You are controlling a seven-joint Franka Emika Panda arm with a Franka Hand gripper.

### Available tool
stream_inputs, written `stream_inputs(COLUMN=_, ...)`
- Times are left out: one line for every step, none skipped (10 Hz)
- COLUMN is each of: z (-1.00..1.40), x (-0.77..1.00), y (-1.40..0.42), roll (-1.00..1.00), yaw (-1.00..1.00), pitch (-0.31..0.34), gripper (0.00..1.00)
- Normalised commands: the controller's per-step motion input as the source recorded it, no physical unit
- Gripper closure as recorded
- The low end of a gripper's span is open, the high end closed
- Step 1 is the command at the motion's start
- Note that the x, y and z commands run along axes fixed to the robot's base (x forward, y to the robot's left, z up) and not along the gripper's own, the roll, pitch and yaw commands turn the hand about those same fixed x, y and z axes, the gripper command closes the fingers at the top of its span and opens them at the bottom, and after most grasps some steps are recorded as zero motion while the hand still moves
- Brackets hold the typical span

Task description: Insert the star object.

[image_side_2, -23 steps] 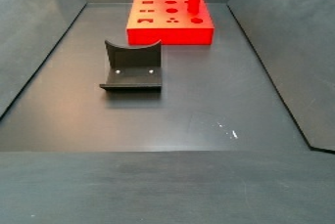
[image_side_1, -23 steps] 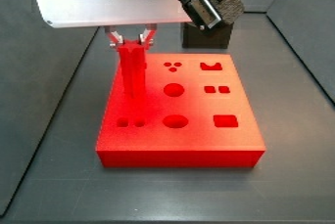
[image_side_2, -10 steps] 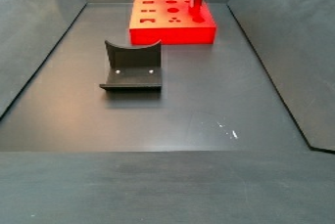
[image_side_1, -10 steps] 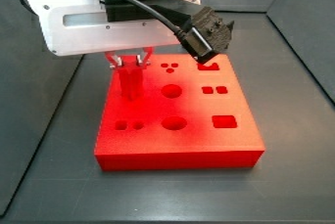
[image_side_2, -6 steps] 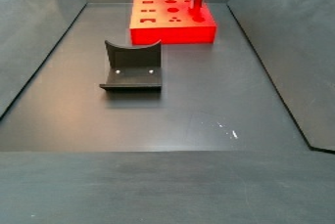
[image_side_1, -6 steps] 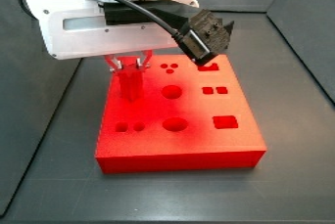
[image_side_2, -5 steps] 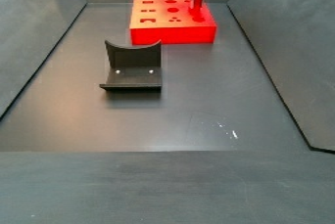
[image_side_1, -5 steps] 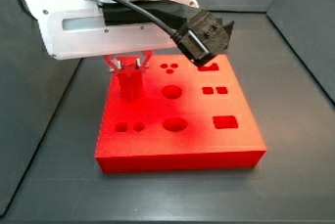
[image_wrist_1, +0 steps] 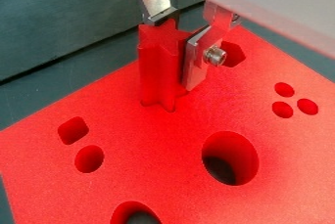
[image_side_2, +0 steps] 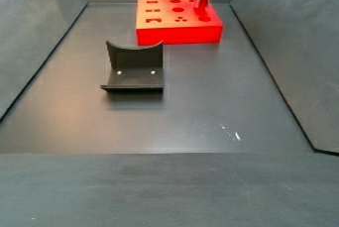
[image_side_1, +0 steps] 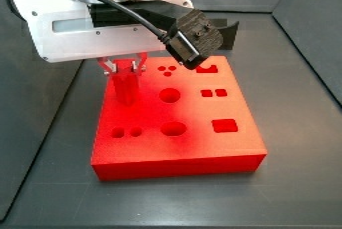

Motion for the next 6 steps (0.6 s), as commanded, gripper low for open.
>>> stream_inputs(z=-0.03, x=0.51, y=-0.17, roll=0.50, yaw=-0.03, pitch=0.229, gripper=1.00)
stream_inputs(z=0.00, x=0.40, y=-0.15, roll=0.50, yaw=-0.05, pitch=0.283, gripper=1.00)
stream_inputs(z=-0.18, x=0.38, y=-0.02, roll=0.39, yaw=-0.20, pitch=0.307, gripper=1.00)
stream_inputs(z=0.00, x=0.00, y=0.00, roll=0.04, yaw=0.00, pitch=0.000, gripper=1.00)
stream_inputs(z=-0.05, x=0.02, y=0.00, roll=0.00, yaw=0.00, pitch=-0.007, gripper=1.00)
stream_inputs(z=-0.08, x=0.00, y=0.00, roll=0.03, yaw=-0.02, pitch=0.000, gripper=1.00)
